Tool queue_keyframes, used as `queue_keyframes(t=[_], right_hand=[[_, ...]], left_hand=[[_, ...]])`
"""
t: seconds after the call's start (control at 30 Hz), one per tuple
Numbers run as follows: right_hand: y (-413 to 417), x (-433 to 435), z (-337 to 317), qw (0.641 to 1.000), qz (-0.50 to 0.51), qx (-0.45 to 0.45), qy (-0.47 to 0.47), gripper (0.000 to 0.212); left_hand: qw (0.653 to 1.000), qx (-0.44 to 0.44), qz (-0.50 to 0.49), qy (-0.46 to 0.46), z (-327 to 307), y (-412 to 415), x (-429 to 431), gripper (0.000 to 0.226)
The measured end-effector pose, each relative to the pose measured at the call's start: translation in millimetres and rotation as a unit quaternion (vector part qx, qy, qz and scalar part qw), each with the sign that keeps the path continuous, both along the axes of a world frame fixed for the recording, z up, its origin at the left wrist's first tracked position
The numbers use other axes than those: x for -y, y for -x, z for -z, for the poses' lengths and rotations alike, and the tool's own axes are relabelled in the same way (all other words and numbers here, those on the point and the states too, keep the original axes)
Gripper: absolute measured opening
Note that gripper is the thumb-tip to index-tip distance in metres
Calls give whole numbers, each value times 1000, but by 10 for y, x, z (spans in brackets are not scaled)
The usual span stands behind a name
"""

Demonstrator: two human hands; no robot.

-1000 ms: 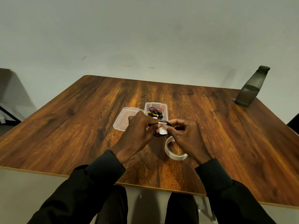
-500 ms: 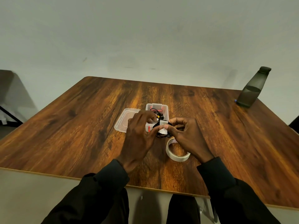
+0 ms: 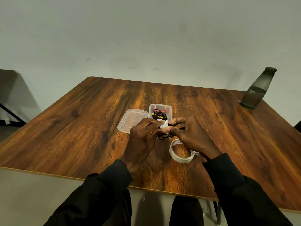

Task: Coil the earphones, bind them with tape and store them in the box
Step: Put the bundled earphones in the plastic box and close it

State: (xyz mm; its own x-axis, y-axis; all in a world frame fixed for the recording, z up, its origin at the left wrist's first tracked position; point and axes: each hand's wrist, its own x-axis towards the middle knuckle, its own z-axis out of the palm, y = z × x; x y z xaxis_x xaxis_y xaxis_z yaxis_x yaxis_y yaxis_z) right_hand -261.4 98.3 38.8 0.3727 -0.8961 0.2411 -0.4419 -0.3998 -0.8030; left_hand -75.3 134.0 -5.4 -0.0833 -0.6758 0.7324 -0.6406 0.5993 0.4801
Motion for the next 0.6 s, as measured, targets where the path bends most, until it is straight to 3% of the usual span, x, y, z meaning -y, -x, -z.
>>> queue_keyframes(t=[0.27,0.6], right_hand=[[-25,-4,-3,999,17,-29,25,13],[39,54,-12,999,-27,-41,22,12]], left_hand=[[998,44,-25,-27,35,11,21,36],[990,-13,28,-141,-106,-22,60,12]])
